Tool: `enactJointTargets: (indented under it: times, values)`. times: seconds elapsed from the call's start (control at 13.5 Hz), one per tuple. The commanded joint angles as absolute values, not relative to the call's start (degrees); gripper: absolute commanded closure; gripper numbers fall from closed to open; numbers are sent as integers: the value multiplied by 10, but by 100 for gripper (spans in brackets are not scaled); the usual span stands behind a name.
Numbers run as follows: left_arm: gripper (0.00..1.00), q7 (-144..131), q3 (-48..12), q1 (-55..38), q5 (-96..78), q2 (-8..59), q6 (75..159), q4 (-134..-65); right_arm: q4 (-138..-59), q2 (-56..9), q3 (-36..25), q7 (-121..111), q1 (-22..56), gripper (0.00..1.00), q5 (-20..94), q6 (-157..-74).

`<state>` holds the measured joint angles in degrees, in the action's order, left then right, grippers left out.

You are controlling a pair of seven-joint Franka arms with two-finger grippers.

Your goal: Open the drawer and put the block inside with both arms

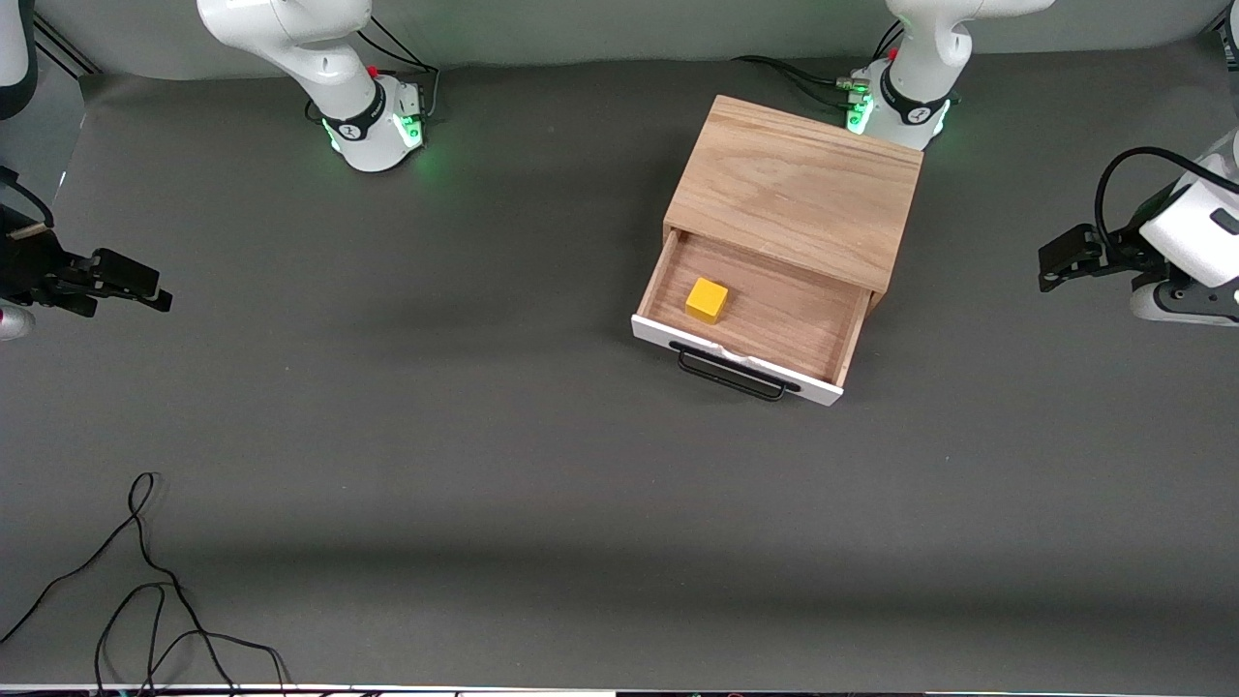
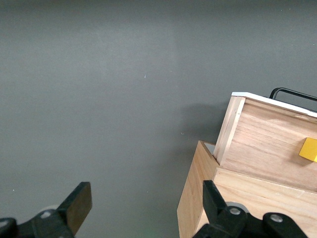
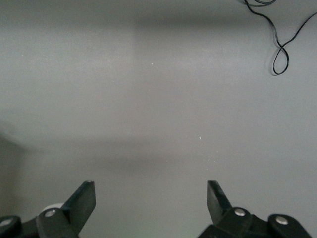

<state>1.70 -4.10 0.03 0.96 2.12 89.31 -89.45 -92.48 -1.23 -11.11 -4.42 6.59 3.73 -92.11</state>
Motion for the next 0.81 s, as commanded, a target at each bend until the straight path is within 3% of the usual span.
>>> enactJointTargets:
  times: [0.0,0.74]
  values:
    - [0,26,-36,-7,7,12,879,-892,-918,-15,-100,-32,58,0,30,-911]
    - [0,26,-39,-7,8,13,880,-890,-918,-17,-105,-37,55,0,31,-910]
